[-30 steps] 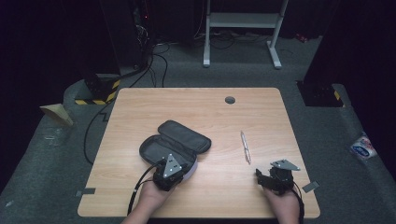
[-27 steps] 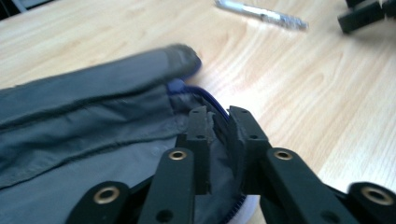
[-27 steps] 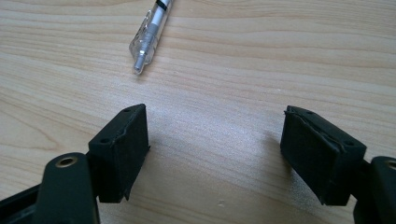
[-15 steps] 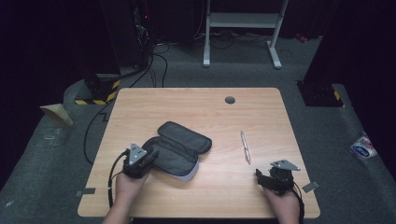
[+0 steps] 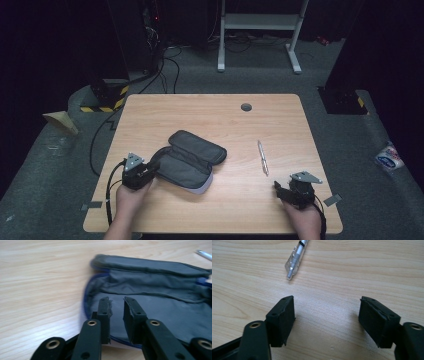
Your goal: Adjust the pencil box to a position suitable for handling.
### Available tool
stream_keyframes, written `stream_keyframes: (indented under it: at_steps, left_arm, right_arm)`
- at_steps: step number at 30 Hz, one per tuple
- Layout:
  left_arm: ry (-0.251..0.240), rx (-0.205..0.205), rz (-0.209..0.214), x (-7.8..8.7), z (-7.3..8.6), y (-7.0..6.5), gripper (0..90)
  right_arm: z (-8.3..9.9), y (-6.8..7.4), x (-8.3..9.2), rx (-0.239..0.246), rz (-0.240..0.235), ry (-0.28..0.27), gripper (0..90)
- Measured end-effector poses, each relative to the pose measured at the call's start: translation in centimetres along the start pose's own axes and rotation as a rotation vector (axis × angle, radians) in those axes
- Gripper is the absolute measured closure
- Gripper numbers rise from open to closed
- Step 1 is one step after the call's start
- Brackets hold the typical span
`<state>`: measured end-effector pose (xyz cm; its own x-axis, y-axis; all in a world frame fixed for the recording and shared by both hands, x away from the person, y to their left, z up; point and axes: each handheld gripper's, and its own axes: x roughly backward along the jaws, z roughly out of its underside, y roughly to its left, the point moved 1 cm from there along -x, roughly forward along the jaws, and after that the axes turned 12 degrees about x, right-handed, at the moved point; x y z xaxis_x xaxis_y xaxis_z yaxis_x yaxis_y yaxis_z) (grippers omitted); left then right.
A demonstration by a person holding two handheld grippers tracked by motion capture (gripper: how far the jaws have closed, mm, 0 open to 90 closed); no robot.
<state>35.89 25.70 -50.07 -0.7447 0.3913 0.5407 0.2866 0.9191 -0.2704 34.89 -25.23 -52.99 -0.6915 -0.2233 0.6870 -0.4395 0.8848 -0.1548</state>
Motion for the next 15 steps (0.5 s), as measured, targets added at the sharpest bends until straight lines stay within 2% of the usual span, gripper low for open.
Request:
stream_keyframes:
  at_steps: [2, 3, 4, 5, 7, 8, 10, 11, 12, 13, 15]
  left_arm:
    - [0.017, -0.015, 0.021, -0.3, 0.1, -0.5, 76.7]
    - [0.017, -0.015, 0.021, -0.3, 0.1, -0.5, 76.7]
    - [0.019, -0.033, 0.025, -0.3, 0.1, -1.0, 76.6]
    - [0.016, -0.041, 0.026, -0.3, 0.0, -1.3, 76.3]
    - [-0.022, -0.048, 0.024, 0.2, -0.3, -1.8, 74.5]
    - [-0.048, -0.047, 0.006, 0.5, -0.6, -1.8, 71.1]
    - [-0.098, -0.026, -0.053, 1.1, -0.8, -1.2, 66.2]
    - [-0.12, -0.006, -0.116, 1.3, -0.7, -0.3, 61.5]
    - [-0.126, 0.017, -0.138, 1.3, -0.6, 0.4, 59.3]
    - [-0.126, 0.017, -0.138, 1.3, -0.6, 0.4, 56.7]
    - [-0.111, 0.086, -0.134, 1.0, -0.2, 1.8, 54.0]
  right_arm:
    - [0.1, 0.0, 0.3, 0.008, 0.012, -0.03, 31.7]
    - [0.1, 0.0, 0.3, 0.008, 0.012, -0.03, 31.7]
    - [0.1, 0.3, 0.7, 0.022, 0.023, -0.061, 33.4]
    - [0.1, 0.3, 0.7, 0.029, 0.024, -0.063, 33.4]
    - [0.1, 0.4, 0.7, 0.036, 0.025, -0.065, 33.5]
    - [0.1, 0.4, 0.8, 0.046, 0.027, -0.069, 33.7]
    - [0.1, 0.4, 0.9, 0.044, 0.03, -0.075, 34.1]
    - [0.1, 0.4, 1.0, 0.048, 0.031, -0.081, 34.2]
    - [0.1, 0.4, 1.0, 0.052, 0.034, -0.081, 34.3]
    - [0.1, 0.4, 1.1, 0.053, 0.039, -0.082, 34.4]
    - [0.0, 0.6, 1.4, 0.044, 0.043, -0.089, 34.6]
